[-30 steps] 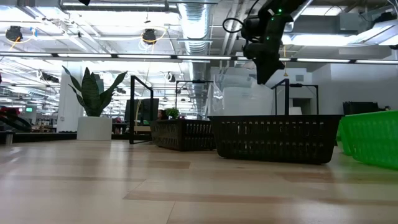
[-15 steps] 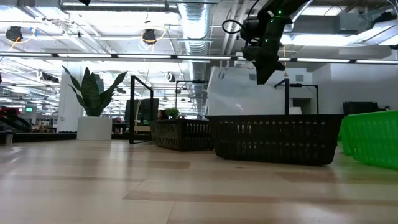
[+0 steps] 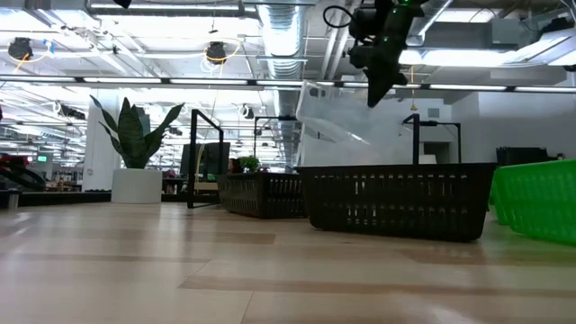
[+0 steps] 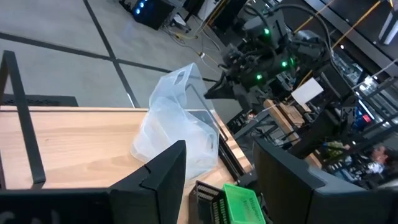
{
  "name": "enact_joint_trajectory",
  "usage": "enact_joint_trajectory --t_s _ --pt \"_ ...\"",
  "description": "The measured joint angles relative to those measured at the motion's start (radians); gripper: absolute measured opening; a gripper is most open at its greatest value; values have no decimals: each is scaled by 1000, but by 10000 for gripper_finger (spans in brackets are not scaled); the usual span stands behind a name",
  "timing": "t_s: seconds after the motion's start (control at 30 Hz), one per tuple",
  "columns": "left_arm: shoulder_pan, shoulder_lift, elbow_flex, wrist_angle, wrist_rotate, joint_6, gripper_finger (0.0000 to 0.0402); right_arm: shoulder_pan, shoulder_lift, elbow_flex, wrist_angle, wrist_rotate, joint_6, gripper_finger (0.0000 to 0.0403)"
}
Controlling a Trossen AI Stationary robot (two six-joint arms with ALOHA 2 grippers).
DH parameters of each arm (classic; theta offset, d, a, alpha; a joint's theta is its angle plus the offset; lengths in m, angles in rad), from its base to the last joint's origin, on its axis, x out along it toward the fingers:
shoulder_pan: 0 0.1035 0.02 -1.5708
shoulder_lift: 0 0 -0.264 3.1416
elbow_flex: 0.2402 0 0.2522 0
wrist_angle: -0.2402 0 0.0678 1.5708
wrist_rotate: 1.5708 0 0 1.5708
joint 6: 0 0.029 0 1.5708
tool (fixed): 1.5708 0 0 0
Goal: Stack baskets on shelf by color
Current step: Stack the transparent bin on top of the stacked transparent bins on the shelf
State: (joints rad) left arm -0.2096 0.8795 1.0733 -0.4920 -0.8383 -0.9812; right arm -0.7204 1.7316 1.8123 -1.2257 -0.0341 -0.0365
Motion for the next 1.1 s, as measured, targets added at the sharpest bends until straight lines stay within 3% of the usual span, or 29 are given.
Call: enact_joint_trajectory --t_s 0.2,0.37,0.83,1.1 --pt "0 0 0 0 22 -1 173 10 1 31 -43 -57 -40 4" --pt "0 0 0 0 23 -12 173 22 -1 49 -85 -9 -56 3" --pt "0 0 0 0 30 -14 173 10 0 53 -101 -5 -102 2" --pt "0 0 0 0 30 -14 173 5 29 165 -164 39 -131 2"
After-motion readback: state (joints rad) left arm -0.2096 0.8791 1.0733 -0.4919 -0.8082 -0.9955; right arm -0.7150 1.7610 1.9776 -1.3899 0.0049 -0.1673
